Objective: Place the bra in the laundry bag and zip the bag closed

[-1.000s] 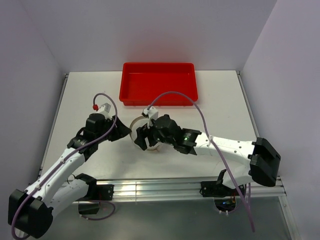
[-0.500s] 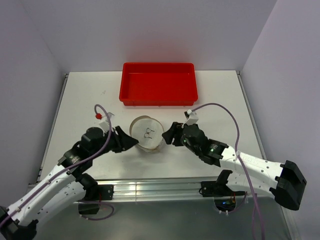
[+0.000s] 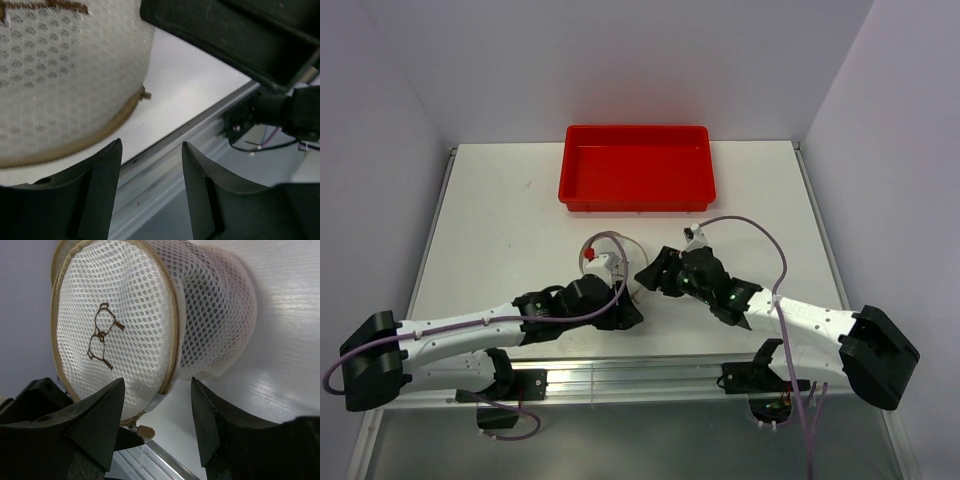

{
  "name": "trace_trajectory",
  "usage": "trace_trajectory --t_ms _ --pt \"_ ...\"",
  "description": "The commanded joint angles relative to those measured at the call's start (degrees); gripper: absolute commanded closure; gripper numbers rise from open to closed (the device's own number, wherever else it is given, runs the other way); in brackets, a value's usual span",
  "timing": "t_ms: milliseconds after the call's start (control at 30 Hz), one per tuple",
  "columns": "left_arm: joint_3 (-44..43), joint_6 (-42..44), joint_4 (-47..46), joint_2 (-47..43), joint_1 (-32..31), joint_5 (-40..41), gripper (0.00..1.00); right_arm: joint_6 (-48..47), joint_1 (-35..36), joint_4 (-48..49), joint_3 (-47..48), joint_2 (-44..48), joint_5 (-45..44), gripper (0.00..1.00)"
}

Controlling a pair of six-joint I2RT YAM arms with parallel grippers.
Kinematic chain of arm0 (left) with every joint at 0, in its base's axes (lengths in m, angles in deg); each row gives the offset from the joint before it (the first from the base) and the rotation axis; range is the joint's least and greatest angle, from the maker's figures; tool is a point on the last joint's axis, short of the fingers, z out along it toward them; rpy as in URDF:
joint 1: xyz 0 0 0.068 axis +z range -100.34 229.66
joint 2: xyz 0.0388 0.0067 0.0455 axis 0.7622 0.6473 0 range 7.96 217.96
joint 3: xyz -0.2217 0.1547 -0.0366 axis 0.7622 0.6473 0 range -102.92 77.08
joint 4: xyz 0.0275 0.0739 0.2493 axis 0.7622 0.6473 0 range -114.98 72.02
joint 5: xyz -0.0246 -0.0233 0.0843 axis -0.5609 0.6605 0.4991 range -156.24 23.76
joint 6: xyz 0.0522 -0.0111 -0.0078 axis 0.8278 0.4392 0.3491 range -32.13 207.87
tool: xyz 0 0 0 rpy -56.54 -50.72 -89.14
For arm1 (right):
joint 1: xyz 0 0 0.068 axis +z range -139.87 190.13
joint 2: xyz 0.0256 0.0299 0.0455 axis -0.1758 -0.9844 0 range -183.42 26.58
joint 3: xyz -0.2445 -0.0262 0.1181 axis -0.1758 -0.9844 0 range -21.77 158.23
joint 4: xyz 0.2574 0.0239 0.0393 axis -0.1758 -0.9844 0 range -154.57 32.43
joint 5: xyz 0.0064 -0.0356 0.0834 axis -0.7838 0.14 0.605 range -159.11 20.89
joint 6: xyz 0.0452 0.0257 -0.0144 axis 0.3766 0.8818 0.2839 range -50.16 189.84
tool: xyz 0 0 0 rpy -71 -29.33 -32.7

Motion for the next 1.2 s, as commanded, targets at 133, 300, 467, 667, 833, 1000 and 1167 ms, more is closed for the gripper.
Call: trace_trajectory --t_ms 133,300,467,667,833,1000,1167 --pt "-0.4 -3.7 -8.8 2.0 -0.3 7.0 0.42 2.9 -0.8 8.0 -0.8 -2.5 4.3 0.44" --pt "1.7 -5.3 -12.0 1.7 -0.4 10.4 0.41 3.3 -1.1 9.0 -1.5 -2.7 3.8 0.49" --pt "2.9 -6.7 -13.8 3.0 -0.8 12.8 0.45 3.6 -1.2 9.7 -1.7 -3.3 4.5 0.55" --pt "4.2 -8.2 -15.9 3.6 -1.8 15.9 0.53 4.0 -1.1 10.3 -2.2 -2.5 5.0 0.68" --pt "6.6 -10.4 -19.2 2.6 -2.9 18.0 0.56 4.1 -1.1 10.3 -2.9 -1.8 5.0 0.81" --pt "7.7 -12.2 -19.3 1.6 -4.0 20.8 0.60 4.3 0.3 11.0 -4.1 -0.8 4.0 0.87" --pt "7.1 -12.0 -20.2 2.4 -4.4 21.3 0.59 4.3 1.4 10.7 -4.0 -0.1 2.8 0.87"
